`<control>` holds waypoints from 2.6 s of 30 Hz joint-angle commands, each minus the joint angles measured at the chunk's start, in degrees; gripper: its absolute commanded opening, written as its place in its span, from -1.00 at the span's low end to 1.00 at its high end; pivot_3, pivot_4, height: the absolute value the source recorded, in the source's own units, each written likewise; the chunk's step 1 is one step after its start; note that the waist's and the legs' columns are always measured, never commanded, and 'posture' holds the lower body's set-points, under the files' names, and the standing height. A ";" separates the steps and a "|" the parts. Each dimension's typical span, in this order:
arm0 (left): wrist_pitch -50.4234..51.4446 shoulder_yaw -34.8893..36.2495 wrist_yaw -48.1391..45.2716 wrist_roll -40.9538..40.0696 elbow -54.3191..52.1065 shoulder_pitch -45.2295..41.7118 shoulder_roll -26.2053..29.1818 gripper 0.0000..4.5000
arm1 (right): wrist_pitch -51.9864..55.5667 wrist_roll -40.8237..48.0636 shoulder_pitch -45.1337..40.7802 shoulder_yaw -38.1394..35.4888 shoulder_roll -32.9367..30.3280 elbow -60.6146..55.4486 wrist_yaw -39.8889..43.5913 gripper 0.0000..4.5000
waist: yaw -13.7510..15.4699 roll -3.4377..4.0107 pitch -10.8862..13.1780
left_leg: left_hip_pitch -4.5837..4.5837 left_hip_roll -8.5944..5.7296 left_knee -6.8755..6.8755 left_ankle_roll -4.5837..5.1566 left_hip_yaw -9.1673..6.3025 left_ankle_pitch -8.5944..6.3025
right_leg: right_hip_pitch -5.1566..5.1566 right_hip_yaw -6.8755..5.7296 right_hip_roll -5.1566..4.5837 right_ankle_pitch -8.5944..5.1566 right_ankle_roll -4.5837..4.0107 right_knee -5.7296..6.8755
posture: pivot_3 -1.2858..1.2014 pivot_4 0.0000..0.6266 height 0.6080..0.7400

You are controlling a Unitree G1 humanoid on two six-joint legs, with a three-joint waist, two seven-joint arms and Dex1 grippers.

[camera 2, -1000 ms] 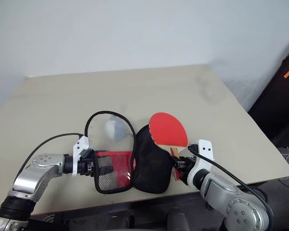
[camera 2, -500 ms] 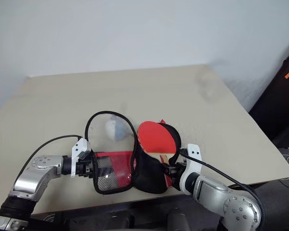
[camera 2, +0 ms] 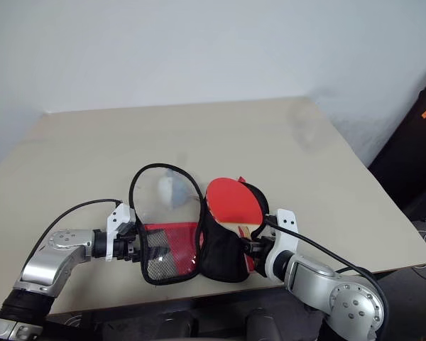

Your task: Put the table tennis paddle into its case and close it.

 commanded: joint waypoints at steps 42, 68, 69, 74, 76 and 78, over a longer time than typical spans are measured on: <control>4.70 0.51 1.56 -0.39 -4.25 -1.99 -0.08 0.76 | -13.78 -7.11 7.50 6.26 -31.88 -2.36 28.91 0.99 | -0.09 -0.11 -0.02 | -0.10 0.00 0.02 0.03 0.05 0.03 | -0.05 -0.01 0.00 -0.05 -0.12 -0.09 | 0.03 -1.00 1.00; 3.39 0.25 0.72 0.26 -2.55 -1.25 0.61 0.76 | -18.73 15.31 6.49 3.24 -43.41 2.11 35.88 0.99 | 0.05 -0.20 -0.03 | -0.10 0.00 0.13 0.03 0.04 0.02 | 0.02 -0.02 0.00 -0.04 -0.13 -0.07 | 0.03 -1.00 1.00; 3.33 0.24 0.72 0.29 -2.51 -1.22 0.62 0.76 | -19.08 14.91 7.19 2.92 -44.41 2.47 36.48 0.99 | 0.03 -0.21 -0.03 | -0.10 0.00 0.13 0.03 0.04 0.02 | 0.03 -0.02 -0.01 -0.04 -0.13 -0.08 | 0.03 -1.00 1.00; 3.68 -0.07 1.02 0.33 -2.77 -1.63 0.36 0.76 | -21.20 11.80 10.31 4.99 -46.28 3.05 38.68 0.99 | 0.03 -0.22 -0.04 | -0.09 0.00 0.12 0.03 0.05 0.02 | 0.03 -0.02 0.00 -0.04 -0.13 -0.07 | 0.03 -1.00 1.00; 3.84 -0.21 1.12 0.35 -2.88 -1.90 0.24 0.76 | -22.00 9.96 10.96 7.11 -45.96 3.05 38.97 0.99 | 0.03 -0.22 -0.04 | -0.08 0.00 0.14 0.03 0.05 0.02 | 0.04 -0.02 0.00 -0.04 -0.13 -0.07 | 0.03 -1.00 1.00; 4.16 -0.29 1.29 0.30 -3.13 -2.21 0.10 0.76 | -23.06 8.73 11.31 9.08 -45.23 2.85 39.45 0.99 | 0.03 -0.23 -0.05 | -0.07 0.00 0.14 0.03 0.04 0.02 | 0.05 -0.02 0.00 -0.04 -0.13 -0.07 | 0.03 -1.00 1.00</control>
